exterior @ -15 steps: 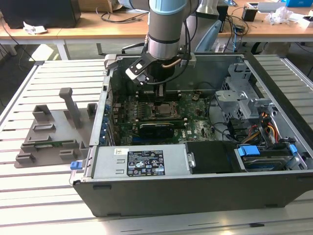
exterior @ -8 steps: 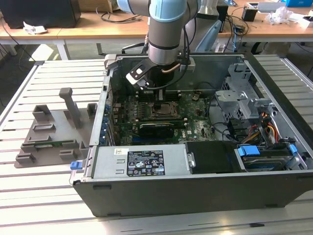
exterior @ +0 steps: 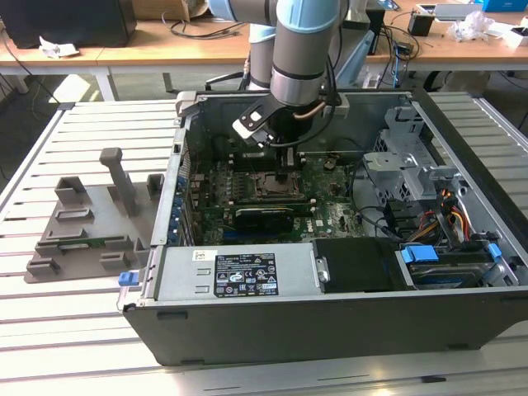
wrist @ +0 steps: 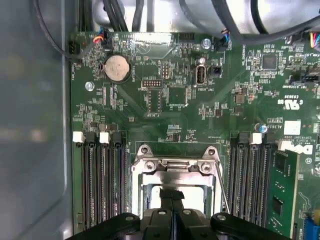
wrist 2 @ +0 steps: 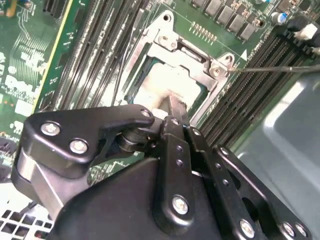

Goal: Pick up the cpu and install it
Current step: 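Close the cpu cover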

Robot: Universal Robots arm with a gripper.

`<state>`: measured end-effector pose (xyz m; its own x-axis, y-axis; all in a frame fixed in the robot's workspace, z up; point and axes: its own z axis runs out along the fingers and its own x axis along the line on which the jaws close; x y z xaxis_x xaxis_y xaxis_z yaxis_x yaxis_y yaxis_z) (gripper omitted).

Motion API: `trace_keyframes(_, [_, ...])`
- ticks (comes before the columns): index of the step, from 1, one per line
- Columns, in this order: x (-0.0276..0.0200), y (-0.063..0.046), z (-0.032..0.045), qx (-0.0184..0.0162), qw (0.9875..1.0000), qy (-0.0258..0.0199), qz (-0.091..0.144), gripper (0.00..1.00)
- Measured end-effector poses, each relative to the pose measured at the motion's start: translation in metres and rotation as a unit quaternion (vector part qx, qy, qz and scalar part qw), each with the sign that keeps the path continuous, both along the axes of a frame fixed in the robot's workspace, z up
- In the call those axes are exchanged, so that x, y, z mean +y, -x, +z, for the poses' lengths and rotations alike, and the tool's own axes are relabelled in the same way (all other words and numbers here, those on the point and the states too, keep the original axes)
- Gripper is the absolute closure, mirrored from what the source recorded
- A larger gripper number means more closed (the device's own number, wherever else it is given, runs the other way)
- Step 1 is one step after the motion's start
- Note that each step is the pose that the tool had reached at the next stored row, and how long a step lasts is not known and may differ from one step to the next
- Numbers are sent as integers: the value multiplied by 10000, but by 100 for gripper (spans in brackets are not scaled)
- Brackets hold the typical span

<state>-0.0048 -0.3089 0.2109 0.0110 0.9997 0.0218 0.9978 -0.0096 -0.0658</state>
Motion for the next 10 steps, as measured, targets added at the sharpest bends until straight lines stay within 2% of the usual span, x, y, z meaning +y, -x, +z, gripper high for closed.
trace_keyframes(2, [0,-1,30,0,10000,1,-1,89])
trace_keyframes(4, [0,-1,108,0,10000,1,0,89])
trace_keyframes(10, [0,-1,263,0,10000,3,0,89])
